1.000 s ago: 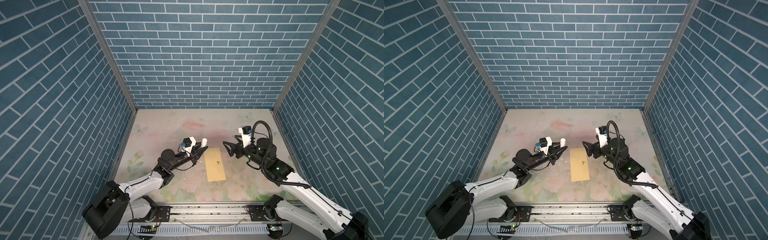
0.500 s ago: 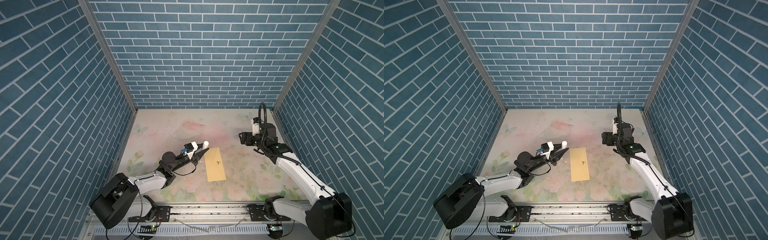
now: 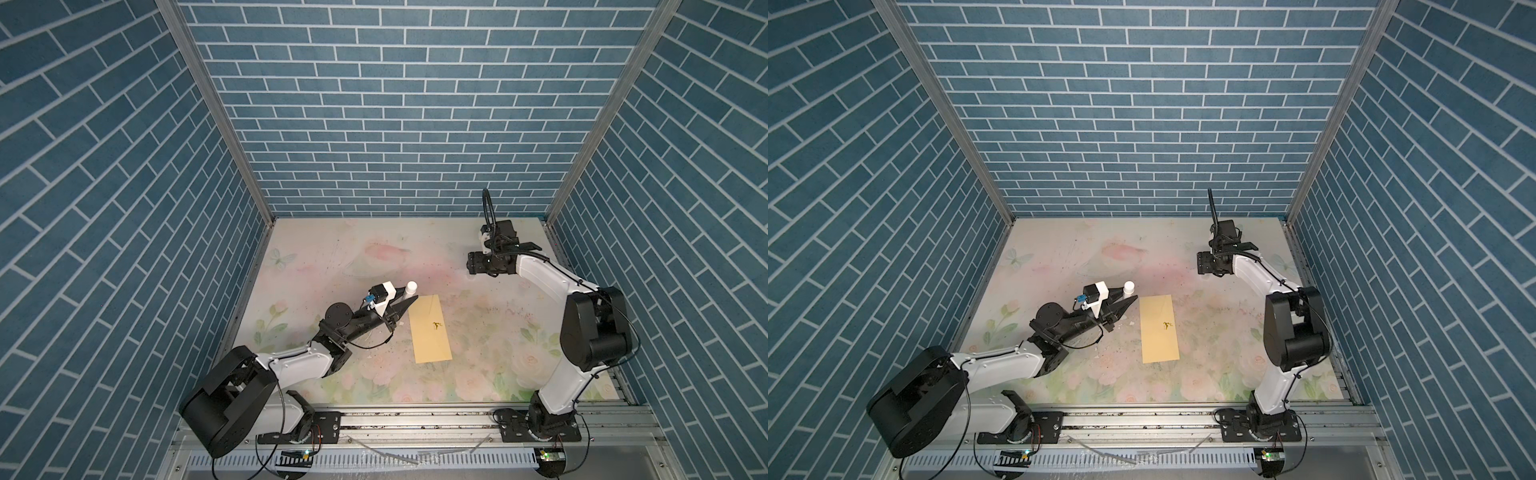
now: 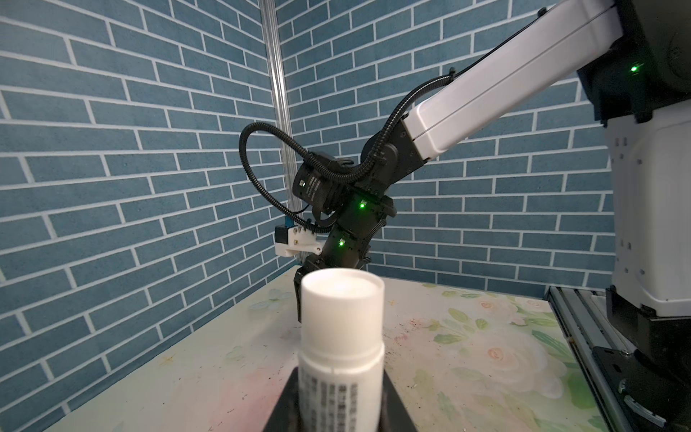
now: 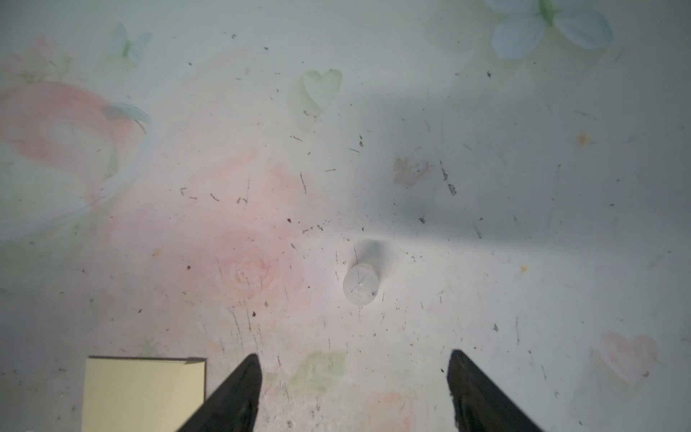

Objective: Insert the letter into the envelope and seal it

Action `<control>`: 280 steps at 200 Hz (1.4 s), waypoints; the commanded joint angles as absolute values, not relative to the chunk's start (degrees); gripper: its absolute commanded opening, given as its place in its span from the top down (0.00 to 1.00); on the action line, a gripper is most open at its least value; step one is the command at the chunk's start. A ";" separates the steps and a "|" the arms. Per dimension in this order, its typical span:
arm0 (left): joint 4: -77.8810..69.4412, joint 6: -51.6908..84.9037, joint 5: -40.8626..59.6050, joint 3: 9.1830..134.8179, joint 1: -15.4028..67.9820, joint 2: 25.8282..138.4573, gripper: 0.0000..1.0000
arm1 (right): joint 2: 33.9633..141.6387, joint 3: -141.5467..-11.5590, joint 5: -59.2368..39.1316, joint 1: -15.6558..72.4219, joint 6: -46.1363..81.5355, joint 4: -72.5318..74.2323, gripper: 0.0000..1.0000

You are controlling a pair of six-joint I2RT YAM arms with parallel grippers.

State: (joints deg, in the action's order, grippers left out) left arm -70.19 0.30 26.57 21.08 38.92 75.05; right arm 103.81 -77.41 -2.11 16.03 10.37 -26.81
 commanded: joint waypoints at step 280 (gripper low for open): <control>-72.70 3.52 26.05 22.12 39.11 78.42 1.00 | 117.01 -87.88 -2.43 15.64 7.61 -31.57 0.79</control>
